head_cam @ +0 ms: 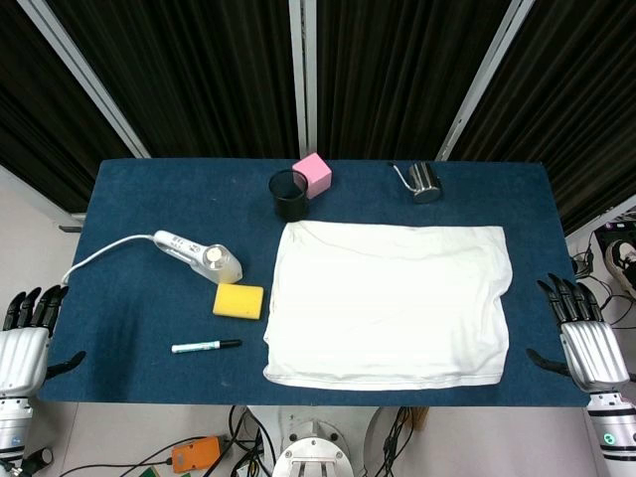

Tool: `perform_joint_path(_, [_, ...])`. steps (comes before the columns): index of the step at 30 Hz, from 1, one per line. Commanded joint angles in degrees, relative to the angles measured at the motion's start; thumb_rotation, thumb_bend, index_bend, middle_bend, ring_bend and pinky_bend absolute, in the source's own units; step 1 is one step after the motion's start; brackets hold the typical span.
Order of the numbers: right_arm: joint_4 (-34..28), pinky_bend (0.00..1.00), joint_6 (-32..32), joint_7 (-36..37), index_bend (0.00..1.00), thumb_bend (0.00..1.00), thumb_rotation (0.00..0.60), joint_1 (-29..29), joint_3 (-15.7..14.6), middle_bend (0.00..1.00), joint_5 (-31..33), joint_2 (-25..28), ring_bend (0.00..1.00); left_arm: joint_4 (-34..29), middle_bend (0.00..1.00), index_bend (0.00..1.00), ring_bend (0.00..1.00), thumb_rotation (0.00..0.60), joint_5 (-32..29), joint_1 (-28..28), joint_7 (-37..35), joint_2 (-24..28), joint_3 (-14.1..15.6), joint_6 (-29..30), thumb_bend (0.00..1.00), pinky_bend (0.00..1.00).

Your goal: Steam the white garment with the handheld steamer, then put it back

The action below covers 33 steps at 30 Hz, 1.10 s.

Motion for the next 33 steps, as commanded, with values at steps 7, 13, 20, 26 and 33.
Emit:
perform_joint_path(7, [0.06, 0.04, -0.47, -0.72, 0.00, 0.24, 0.600, 0.72, -0.22, 0.05, -0.69, -0.58, 0.00, -4.26, 0.11, 0.09, 0.06, 0.600, 5.21, -4.61, 4.01, 1.49, -2.50, -2.99, 0.00, 0.00])
perform_joint_path(13, [-0.46, 0.04, 0.55, -1.60, 0.00, 0.24, 0.600, 0.24, -1.17, 0.05, -2.32, -0.83, 0.00, -6.58, 0.11, 0.10, 0.06, 0.600, 6.71, -14.87, 8.79, 2.77, -8.11, -12.88, 0.00, 0.00])
perform_joint_path(20, [-0.59, 0.04, 1.34, -2.10, 0.00, 0.24, 0.600, -0.97, -1.87, 0.05, -1.64, -1.24, 0.00, -3.85, 0.12, 0.14, 0.06, 0.600, -4.34, -27.74, 16.16, 1.20, -13.36, -33.51, 0.00, 0.00])
perform_joint_path(26, [-0.34, 0.04, 0.47, -1.96, 0.00, 0.24, 0.600, -1.22, -1.82, 0.05, 0.09, -1.50, 0.00, 0.72, 0.13, 0.15, 0.07, 0.600, -12.06, -33.10, 21.62, -2.32, -14.45, -40.53, 0.00, 0.00])
perform_joint_path(33, [0.19, 0.04, -1.09, -1.54, 0.00, 0.24, 0.600, -0.92, -1.57, 0.05, 1.81, -1.85, 0.00, 3.94, 0.20, 0.25, 0.12, 0.600, -18.14, -36.87, 29.44, -4.72, -13.40, -43.48, 0.00, 0.00])
